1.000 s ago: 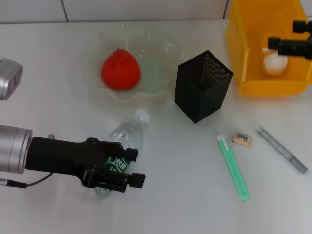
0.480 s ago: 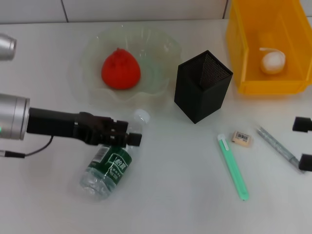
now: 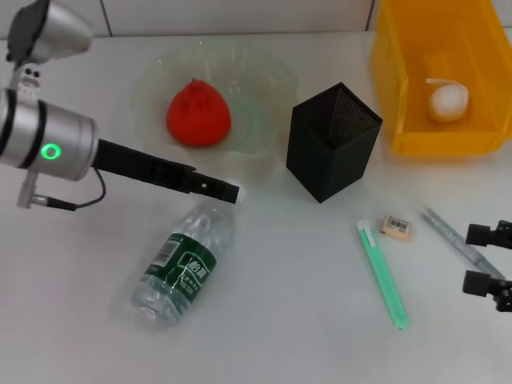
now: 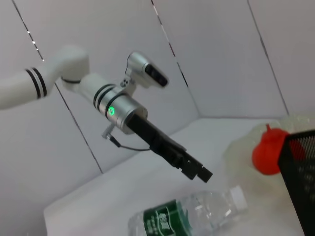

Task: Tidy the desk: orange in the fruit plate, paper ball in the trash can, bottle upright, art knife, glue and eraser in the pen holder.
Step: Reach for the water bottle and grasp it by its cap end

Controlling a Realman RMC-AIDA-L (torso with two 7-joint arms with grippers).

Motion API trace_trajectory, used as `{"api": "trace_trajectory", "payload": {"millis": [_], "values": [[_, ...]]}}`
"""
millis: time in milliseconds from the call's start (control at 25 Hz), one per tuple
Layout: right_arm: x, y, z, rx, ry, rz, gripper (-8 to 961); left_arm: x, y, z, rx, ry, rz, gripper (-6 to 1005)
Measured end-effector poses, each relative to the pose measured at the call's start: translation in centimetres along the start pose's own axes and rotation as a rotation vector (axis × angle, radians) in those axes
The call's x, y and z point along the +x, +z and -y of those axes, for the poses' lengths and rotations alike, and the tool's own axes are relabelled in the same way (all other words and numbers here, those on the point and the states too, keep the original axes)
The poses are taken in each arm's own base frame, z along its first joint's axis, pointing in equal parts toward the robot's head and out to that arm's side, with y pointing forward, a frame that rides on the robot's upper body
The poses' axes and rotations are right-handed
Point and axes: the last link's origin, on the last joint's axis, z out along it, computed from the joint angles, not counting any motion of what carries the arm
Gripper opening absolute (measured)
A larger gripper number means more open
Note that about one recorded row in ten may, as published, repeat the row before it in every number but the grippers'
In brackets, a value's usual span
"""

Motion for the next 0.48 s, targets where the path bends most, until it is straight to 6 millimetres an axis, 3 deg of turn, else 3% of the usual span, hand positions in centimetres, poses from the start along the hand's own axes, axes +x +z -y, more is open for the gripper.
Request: {"api": "trace_trajectory", "payload": {"millis": [40, 80, 480], "values": [[0.2, 0.3, 0.1, -0.004, 0.007, -0.011, 844, 0.3, 0.4, 0.0, 0.016, 0.0, 0.012, 830], [0.2, 0.3, 0.1, -0.004, 0.007, -0.011, 844, 1.4, 2.3, -0.2, 0.084, 0.03, 0.054, 830], [-0.3, 0.4, 0.8, 0.022, 0.009, -0.009, 843, 2.6, 4.0, -0.1, 0.175, 0.082, 0.039, 829]]}}
